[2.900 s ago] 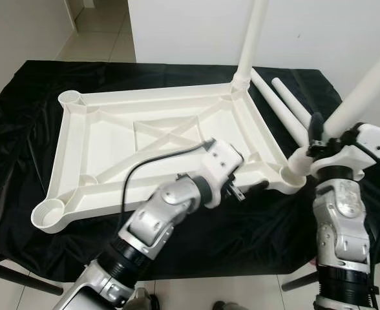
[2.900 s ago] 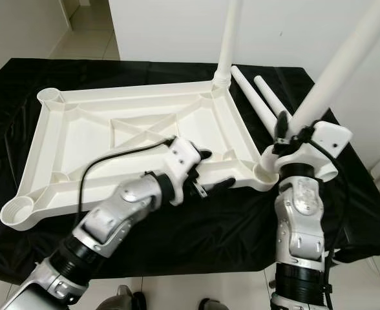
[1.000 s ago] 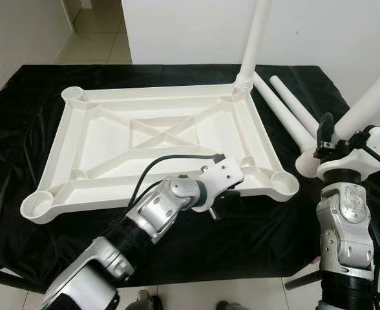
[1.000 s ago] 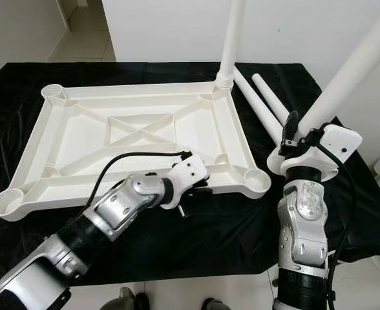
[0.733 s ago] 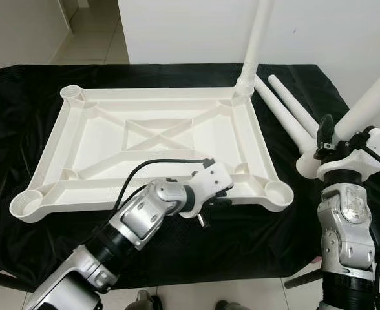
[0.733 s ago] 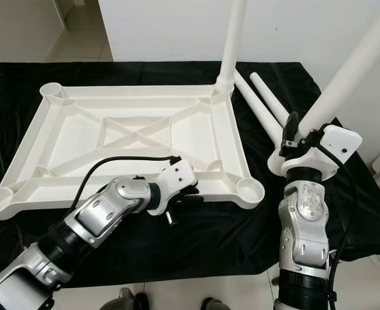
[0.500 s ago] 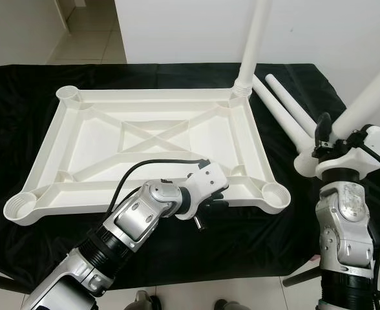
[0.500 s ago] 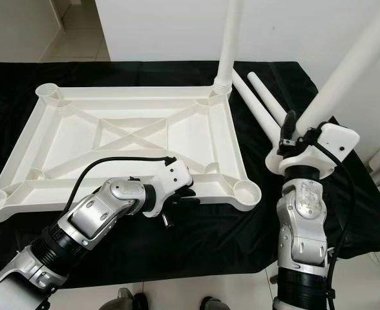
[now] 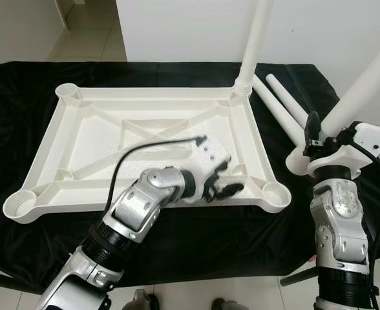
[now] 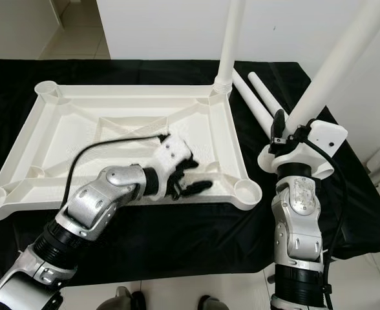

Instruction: Building children table

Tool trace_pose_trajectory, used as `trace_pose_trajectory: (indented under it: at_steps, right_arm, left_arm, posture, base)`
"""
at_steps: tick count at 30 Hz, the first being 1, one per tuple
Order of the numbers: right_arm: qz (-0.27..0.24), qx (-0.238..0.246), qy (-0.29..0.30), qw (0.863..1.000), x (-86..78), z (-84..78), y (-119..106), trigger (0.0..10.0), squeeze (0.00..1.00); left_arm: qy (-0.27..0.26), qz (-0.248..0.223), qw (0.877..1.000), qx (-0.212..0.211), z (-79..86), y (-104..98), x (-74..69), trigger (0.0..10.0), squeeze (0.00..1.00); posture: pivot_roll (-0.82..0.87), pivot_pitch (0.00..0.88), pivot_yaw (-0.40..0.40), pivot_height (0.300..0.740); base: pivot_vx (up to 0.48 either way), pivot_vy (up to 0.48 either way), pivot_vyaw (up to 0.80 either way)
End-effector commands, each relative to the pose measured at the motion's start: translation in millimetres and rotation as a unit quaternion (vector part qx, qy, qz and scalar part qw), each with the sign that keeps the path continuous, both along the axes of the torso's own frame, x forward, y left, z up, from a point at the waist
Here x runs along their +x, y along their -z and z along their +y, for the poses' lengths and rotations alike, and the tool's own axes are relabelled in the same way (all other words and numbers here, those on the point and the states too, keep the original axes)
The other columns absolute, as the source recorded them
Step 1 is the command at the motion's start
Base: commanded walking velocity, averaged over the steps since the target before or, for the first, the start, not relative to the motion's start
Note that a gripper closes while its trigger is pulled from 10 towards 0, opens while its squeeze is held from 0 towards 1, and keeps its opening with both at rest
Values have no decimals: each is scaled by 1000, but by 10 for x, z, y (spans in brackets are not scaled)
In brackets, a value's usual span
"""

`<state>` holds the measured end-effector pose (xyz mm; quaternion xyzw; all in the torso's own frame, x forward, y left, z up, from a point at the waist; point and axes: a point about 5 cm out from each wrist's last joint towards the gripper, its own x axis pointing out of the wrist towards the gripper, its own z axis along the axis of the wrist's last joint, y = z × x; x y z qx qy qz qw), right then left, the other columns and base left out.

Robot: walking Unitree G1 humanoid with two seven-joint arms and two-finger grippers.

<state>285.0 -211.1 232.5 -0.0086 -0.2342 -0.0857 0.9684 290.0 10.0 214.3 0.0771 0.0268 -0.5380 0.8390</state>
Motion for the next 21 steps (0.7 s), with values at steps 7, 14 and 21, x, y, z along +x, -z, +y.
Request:
trace_pose_trajectory:
  at_steps: [7,14,21]
  right_arm:
    - [13,7,-37,999,31,105,41,10000,0]
    - [21,15,-57,998,26,176,91,10000,0]
    - [25,18,-67,997,106,232,49,10000,0]
  left_arm:
    - [-53,-5,992,-118,93,-168,32,10000,0]
    - [-132,-2,977,-167,209,-197,160,10000,0]
    - [-231,2,954,-192,413,-288,464,10000,0]
  posture:
    - [7,116,-25,740]
    - [10,108,-28,740]
    - [4,106,-48,740]
  base:
    - [0,0,0]
    - [0,0,0]
    - [0,0,0]
